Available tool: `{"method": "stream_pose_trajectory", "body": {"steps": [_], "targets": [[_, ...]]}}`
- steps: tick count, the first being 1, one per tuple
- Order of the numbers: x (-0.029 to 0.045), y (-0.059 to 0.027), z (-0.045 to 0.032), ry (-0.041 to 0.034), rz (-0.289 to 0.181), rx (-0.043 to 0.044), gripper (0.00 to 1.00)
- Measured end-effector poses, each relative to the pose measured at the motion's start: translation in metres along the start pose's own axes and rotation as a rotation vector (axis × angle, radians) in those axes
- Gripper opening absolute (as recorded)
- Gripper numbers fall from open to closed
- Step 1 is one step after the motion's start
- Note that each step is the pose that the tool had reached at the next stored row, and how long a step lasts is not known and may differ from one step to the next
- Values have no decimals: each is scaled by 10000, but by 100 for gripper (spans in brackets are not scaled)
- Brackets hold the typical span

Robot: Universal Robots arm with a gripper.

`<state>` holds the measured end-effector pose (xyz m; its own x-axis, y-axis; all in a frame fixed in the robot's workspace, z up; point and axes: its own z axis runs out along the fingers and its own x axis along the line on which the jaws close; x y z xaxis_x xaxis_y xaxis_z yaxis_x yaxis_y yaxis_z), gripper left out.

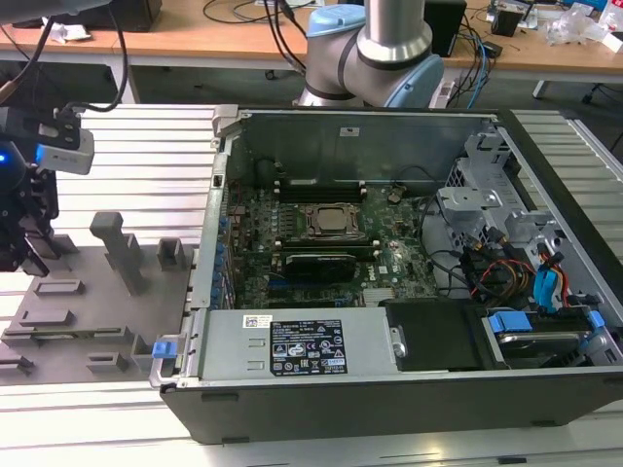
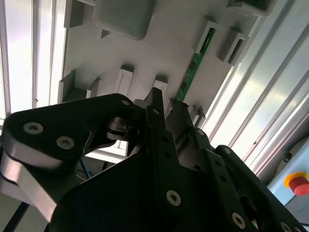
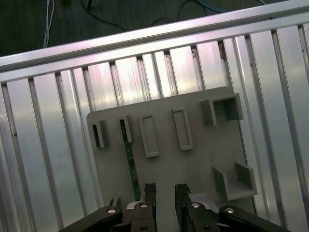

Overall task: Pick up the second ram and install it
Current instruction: 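Pick up the second ram and move it above second insertion slot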

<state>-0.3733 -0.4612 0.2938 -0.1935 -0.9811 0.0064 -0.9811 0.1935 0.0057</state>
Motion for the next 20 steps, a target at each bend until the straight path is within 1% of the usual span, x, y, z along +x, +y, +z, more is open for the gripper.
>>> {"method": "stream_pose_trajectory", "body": {"steps": [4, 7, 8, 10, 11, 12, 14, 16, 17, 18, 19, 20], "targets": [[0, -1, 52, 0, 0, 0, 30], [10, 2, 128, 2, -2, -1, 30], [48, 4, 151, -1, -11, 0, 30], [159, -8, 174, 1, -25, 0, 30], [195, -15, 182, 1, -26, 0, 30], [252, -26, 198, -1, -32, 0, 30], [302, -36, 232, 0, -41, 1, 30], [381, -54, 302, 0, -76, 1, 30], [386, -69, 337, 2, -167, 0, 30], [383, -80, 366, 7, -375, 2, 30], [382, -83, 403, 14, -748, 6, 30], [383, -85, 437, 15, -890, 7, 30]]}}
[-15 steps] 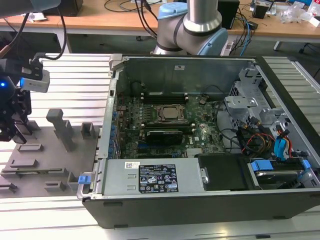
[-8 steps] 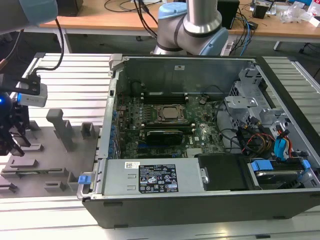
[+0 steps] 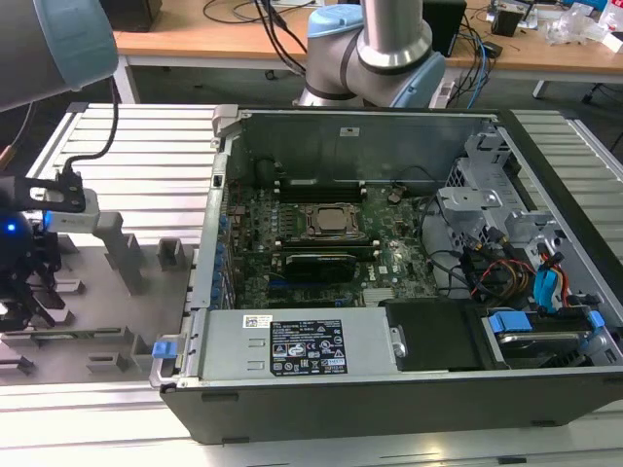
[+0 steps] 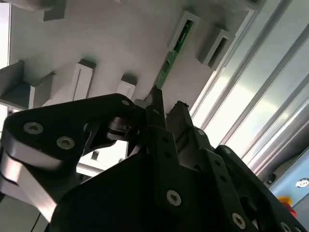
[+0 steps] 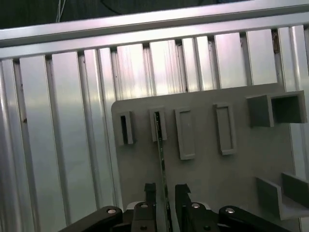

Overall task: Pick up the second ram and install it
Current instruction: 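Pick up the second ram and move it above second insertion slot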

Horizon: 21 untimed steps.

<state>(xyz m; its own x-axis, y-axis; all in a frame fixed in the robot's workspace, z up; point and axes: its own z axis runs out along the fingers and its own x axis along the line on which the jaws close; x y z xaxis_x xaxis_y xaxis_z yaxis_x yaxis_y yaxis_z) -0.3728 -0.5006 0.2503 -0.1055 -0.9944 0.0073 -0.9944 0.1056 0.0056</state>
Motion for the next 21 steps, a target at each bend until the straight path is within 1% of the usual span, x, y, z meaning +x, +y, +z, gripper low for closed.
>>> {"method": "stream_pose_trajectory", "body": {"steps": [3, 5, 7, 8, 9, 10, 21], "targets": [[6, -1, 78, 1, -19, -1, 30], [7, -2, 170, 1, -45, 0, 30], [6, -2, 250, 1, -249, 1, 30], [6, 0, 338, 2, -391, 3, 30], [7, 16, 479, -18, -642, 1, 30], [6, 15, 481, -19, -642, 1, 13], [6, 16, 484, -19, -642, 2, 13]]}}
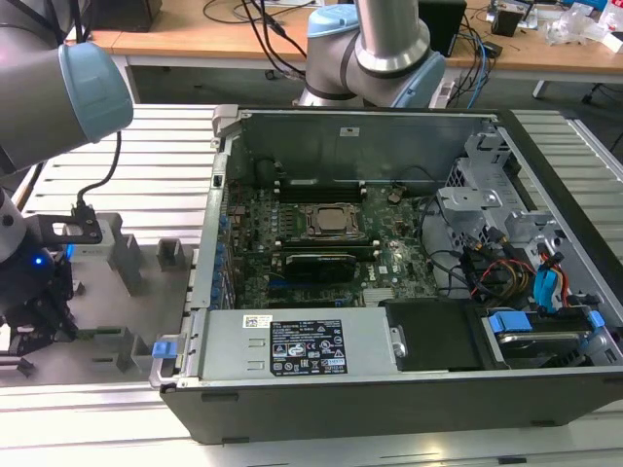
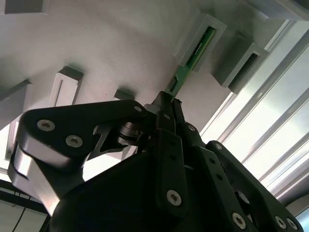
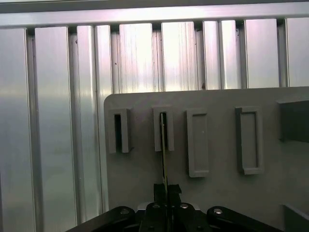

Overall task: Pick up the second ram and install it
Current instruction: 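Pick up the second ram and move it above second insertion slot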

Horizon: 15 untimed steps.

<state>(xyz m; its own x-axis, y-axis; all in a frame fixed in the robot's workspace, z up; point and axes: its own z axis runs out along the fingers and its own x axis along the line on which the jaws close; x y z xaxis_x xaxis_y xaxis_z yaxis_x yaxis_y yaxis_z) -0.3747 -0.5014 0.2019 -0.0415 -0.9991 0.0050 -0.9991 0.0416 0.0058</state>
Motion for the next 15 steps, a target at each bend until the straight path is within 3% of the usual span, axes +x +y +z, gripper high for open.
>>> {"method": "stream_pose_trajectory", "body": {"steps": [7, 15], "targets": [[-1, -1, -6, -3, 0, 5, 13], [-17, 2, -220, 0, -1, 0, 13]]}}
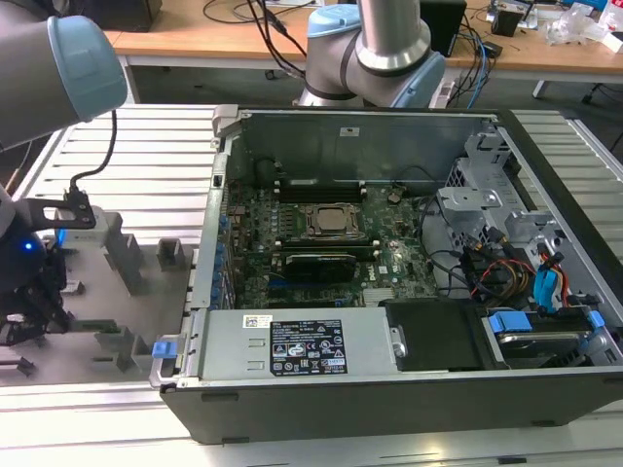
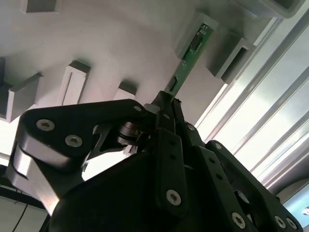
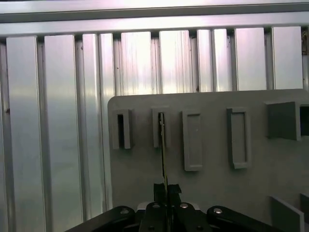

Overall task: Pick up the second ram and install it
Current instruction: 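Pick up the second ram and move it above second insertion slot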

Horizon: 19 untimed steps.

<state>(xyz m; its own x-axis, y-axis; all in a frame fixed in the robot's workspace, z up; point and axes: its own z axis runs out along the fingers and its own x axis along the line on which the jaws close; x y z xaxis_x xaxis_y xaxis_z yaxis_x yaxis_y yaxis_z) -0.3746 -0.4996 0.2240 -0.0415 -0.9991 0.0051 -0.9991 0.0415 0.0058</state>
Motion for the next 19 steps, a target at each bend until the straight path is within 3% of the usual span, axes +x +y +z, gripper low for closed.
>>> {"method": "stream_pose_trajectory", "body": {"steps": [9, 19], "targets": [[-28, 3, -287, 0, 0, 1, 13], [-60, 6, -497, 0, 1, -1, 13]]}}
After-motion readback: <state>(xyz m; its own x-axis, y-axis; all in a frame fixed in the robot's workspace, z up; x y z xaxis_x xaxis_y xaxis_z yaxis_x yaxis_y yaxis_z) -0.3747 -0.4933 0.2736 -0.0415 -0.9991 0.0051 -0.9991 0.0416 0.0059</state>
